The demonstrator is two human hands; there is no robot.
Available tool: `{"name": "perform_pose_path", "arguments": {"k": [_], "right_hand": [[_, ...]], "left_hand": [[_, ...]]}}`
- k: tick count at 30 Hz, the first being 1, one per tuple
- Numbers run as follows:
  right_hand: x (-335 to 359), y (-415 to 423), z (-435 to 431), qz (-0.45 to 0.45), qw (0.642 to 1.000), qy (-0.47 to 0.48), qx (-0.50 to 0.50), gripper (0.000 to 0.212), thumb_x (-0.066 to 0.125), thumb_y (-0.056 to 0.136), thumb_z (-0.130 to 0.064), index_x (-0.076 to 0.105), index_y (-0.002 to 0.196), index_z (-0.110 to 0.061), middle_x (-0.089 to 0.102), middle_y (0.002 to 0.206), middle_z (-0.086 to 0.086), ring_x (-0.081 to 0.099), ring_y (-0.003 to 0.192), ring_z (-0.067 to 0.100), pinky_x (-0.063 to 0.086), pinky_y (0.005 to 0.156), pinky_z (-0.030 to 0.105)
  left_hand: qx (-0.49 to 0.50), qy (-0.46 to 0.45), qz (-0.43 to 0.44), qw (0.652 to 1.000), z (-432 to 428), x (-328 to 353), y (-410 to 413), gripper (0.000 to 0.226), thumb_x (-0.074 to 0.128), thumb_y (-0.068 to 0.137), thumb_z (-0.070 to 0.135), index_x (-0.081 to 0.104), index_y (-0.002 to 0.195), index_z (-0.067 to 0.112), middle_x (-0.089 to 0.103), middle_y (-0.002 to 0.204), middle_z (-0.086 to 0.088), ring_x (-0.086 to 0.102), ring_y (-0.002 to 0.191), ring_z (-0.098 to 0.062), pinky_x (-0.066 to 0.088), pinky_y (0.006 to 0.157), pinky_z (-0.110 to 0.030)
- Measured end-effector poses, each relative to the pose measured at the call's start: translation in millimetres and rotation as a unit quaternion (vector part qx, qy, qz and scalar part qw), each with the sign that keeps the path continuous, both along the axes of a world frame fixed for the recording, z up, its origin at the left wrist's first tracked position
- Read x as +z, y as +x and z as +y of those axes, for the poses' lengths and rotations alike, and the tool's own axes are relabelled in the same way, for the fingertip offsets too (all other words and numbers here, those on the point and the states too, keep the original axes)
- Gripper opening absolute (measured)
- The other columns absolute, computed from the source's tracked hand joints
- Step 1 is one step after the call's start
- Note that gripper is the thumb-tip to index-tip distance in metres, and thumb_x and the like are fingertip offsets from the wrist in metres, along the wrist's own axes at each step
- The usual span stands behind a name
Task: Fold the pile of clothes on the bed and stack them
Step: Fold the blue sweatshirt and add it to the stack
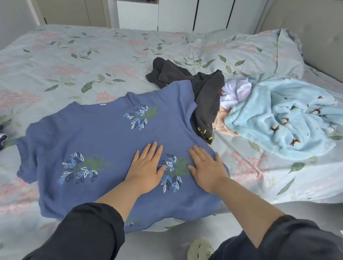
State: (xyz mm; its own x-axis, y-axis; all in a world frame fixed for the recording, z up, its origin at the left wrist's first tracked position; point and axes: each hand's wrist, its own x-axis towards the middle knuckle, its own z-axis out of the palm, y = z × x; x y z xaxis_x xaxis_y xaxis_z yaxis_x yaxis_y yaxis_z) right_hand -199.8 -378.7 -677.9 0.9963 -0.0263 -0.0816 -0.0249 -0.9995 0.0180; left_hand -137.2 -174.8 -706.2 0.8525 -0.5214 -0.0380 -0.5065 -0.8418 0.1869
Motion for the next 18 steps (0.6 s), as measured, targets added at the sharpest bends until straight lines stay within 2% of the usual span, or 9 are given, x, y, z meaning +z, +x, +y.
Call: {"name": "perform_pose_path", "arguments": {"k": [1,3,6,8,10,12,15,16,18], "right_hand": [[-4.9,0.8,-0.6,0.027,0.997,0.007,-0.065,0.058,0.019,0.101,-0.041,0.004,0.153,-0.019,0.002,0.160,-0.002,0.001,0.147,0.015,0.002,0.117,0.048],[-8.3,5.2,6.6,0.018,0.987,-0.005,-0.157,0.061,0.016,0.100,-0.040,-0.002,0.152,-0.014,-0.007,0.160,0.002,-0.009,0.147,0.018,-0.003,0.116,0.052],[-9.4,10.7,41.4,-0.054,0.996,-0.016,-0.071,0.062,0.018,0.101,-0.041,-0.001,0.152,-0.014,-0.008,0.160,0.008,-0.010,0.147,0.025,-0.002,0.116,0.052],[-12.9,13.3,68.2,-0.026,1.000,-0.012,-0.002,0.060,0.016,0.101,-0.044,-0.002,0.152,-0.018,-0.008,0.160,0.007,-0.008,0.147,0.023,-0.001,0.116,0.053],[-12.4,19.2,95.0,0.024,0.999,-0.007,-0.030,0.061,0.012,0.100,-0.047,-0.005,0.152,-0.021,-0.010,0.160,0.006,-0.010,0.147,0.023,-0.003,0.113,0.057],[-7.8,30.6,125.7,0.030,0.999,0.012,-0.040,0.062,0.013,0.100,-0.048,-0.005,0.152,-0.021,-0.011,0.160,0.006,-0.011,0.147,0.023,-0.003,0.112,0.060],[-4.3,44.8,187.5,0.010,0.996,0.078,0.048,0.063,0.016,0.100,-0.048,-0.006,0.152,-0.021,-0.014,0.159,0.004,-0.014,0.146,0.022,-0.005,0.113,0.058],[-5.0,46.7,207.8,0.011,0.992,0.105,0.073,0.063,0.017,0.100,-0.049,-0.005,0.152,-0.021,-0.013,0.160,0.003,-0.014,0.146,0.021,-0.006,0.113,0.057],[-11.9,44.0,238.6,0.021,0.985,0.137,0.104,0.066,0.018,0.098,-0.054,-0.003,0.152,-0.024,-0.010,0.160,0.001,-0.012,0.147,0.020,-0.007,0.113,0.057]], "left_hand": [[-0.011,0.010,0.000,1.000,5.0,0.2,-2.1,0.063,0.022,0.102,0.045,-0.007,0.153,0.021,-0.011,0.161,0.003,-0.010,0.147,-0.014,-0.003,0.118,-0.040],[-0.012,0.030,-0.018,0.999,16.7,-0.3,-7.5,0.060,0.019,0.102,0.045,-0.001,0.153,0.020,-0.006,0.161,0.004,-0.009,0.147,-0.014,-0.004,0.118,-0.043],[0.009,0.065,-0.078,0.995,42.9,0.0,-14.1,0.057,0.017,0.102,0.045,0.015,0.153,0.021,0.010,0.161,0.002,-0.005,0.148,-0.018,-0.003,0.116,-0.051],[0.030,0.084,-0.091,0.992,72.7,1.2,-15.7,0.054,0.017,0.101,0.044,0.021,0.152,0.024,0.015,0.160,0.003,-0.004,0.148,-0.020,-0.003,0.115,-0.053],[0.050,0.084,-0.082,0.992,107.7,-0.3,-16.6,0.053,0.019,0.102,0.042,0.019,0.152,0.027,0.014,0.160,0.003,-0.003,0.148,-0.020,-0.001,0.116,-0.052],[0.041,0.065,-0.086,0.993,139.4,-0.9,-21.3,0.051,0.024,0.102,0.040,0.022,0.151,0.027,0.017,0.159,0.002,0.003,0.148,-0.021,0.003,0.117,-0.051],[0.017,0.023,-0.170,0.985,177.1,9.3,-33.9,0.043,0.050,0.094,0.026,0.052,0.136,0.017,0.044,0.146,-0.007,0.033,0.140,-0.029,0.026,0.111,-0.058],[0.042,-0.018,-0.201,0.978,190.6,11.6,-36.3,0.040,0.059,0.088,0.017,0.060,0.128,0.011,0.051,0.140,-0.012,0.043,0.133,-0.033,0.035,0.105,-0.060],[0.162,-0.141,-0.213,0.953,217.1,14.1,-40.9,0.043,0.064,0.081,0.001,0.061,0.124,0.003,0.053,0.135,-0.020,0.051,0.124,-0.039,0.042,0.100,-0.054]]}}
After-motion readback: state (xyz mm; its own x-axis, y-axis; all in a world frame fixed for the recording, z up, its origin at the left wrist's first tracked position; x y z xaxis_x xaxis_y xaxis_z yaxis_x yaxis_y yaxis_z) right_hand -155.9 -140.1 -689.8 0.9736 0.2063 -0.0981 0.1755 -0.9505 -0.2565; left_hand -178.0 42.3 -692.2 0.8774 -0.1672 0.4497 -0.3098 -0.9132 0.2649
